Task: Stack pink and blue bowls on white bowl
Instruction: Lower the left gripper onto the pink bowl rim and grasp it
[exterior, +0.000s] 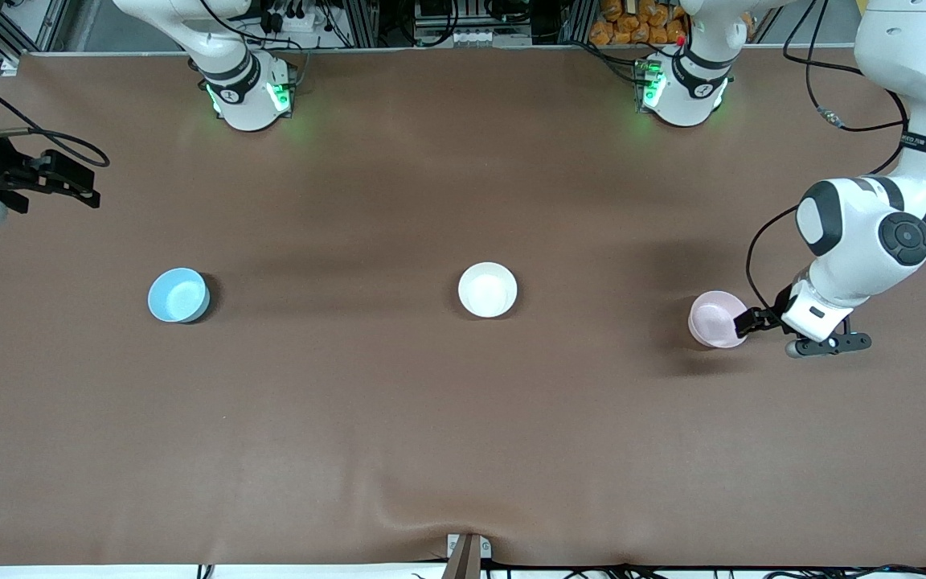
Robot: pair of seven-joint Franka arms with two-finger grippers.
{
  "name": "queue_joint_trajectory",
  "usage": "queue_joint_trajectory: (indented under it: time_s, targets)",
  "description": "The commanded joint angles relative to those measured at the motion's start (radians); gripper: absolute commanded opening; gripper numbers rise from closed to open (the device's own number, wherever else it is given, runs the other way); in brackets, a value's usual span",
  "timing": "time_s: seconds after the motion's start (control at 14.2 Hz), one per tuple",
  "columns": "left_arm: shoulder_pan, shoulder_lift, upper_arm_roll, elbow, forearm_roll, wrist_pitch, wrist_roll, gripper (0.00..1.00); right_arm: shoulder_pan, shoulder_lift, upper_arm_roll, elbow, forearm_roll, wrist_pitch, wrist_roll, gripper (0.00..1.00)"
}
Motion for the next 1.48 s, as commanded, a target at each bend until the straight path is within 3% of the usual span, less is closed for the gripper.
queue_joint_trajectory:
  time_s: [0.0, 0.57, 0.64, 0.71, 0.78, 1.06, 1.41]
  targets:
    - [0.012, -0.001, -0.006, -0.037, -0.017, 0.019, 0.029, 0.88, -0.016, -0.005, 0.010, 0.000, 0.016, -0.007, -0.008, 1.00]
    - [0.012, 0.060, -0.004, -0.049, -0.010, 0.022, 0.030, 0.35, -0.018, -0.005, 0.010, 0.000, 0.016, -0.007, -0.008, 1.00]
    - [0.012, 0.065, -0.003, -0.049, -0.008, 0.022, 0.030, 0.25, -0.018, -0.005, 0.010, 0.000, 0.016, -0.007, -0.008, 1.00]
    - [0.012, 0.065, -0.004, -0.049, -0.008, 0.022, 0.030, 0.08, -0.018, -0.005, 0.010, 0.000, 0.016, -0.007, -0.008, 1.00]
    - [0.012, 0.062, -0.004, -0.049, -0.008, 0.021, 0.029, 0.00, -0.018, -0.005, 0.010, 0.000, 0.016, -0.007, -0.008, 1.00]
    - [0.002, 0.030, -0.013, -0.049, -0.008, 0.012, 0.013, 0.00, -0.018, -0.003, 0.010, 0.000, 0.016, -0.007, -0.008, 1.00]
    - [0.001, -0.035, -0.131, -0.040, -0.011, -0.042, -0.135, 0.00, -0.019, -0.005, 0.010, 0.000, 0.016, -0.007, -0.010, 1.00]
